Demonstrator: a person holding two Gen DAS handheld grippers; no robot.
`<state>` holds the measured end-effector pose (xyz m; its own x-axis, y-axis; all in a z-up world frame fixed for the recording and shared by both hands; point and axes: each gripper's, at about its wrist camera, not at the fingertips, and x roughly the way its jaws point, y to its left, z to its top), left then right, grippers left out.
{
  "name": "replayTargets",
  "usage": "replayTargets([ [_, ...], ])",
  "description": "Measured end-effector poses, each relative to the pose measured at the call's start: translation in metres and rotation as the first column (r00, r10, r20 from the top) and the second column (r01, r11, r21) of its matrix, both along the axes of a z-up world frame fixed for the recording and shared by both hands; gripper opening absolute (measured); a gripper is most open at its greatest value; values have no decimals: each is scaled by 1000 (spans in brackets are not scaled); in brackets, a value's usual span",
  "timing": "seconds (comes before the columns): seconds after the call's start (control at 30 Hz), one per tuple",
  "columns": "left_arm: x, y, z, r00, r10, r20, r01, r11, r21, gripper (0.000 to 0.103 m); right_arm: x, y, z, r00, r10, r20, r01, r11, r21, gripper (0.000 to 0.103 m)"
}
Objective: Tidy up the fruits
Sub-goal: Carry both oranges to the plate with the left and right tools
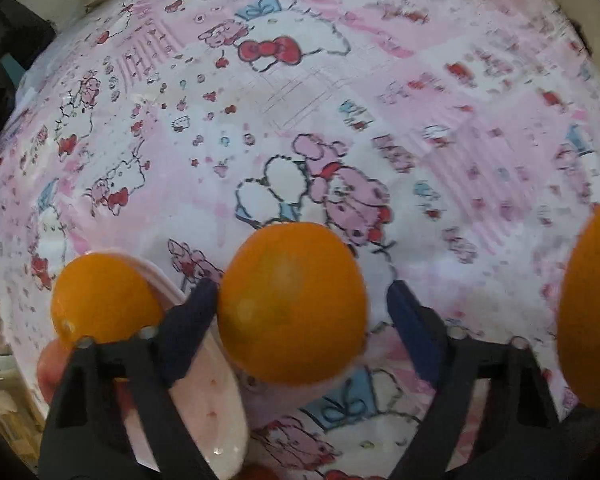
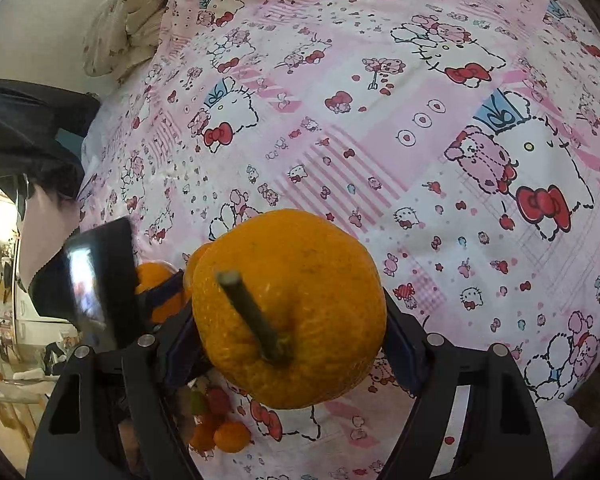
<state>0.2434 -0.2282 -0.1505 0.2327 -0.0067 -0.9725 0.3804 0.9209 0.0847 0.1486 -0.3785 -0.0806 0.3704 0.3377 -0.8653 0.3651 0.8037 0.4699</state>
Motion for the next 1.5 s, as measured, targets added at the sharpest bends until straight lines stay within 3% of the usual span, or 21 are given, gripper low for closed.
replayTargets([
  [0.4, -9, 19, 15, 998, 53, 20, -52, 997, -61, 69, 2, 1, 4, 1000, 6, 15, -6, 1000, 4, 81],
  [0.7, -34, 52, 68, 988, 104, 114, -92, 990, -103, 69, 0, 4, 11, 999, 9, 34, -9, 1000, 5, 81],
  [1.0, -67, 121, 111, 963, 186, 195, -164, 978, -126, 69, 1, 36, 23, 995, 78, 60, -79, 997, 14, 81],
  [1.5, -109, 226, 105, 915, 351, 201, -312, 928, -202, 68, 18, 125, 10, 957, 286, 52, -288, 958, 20, 81],
])
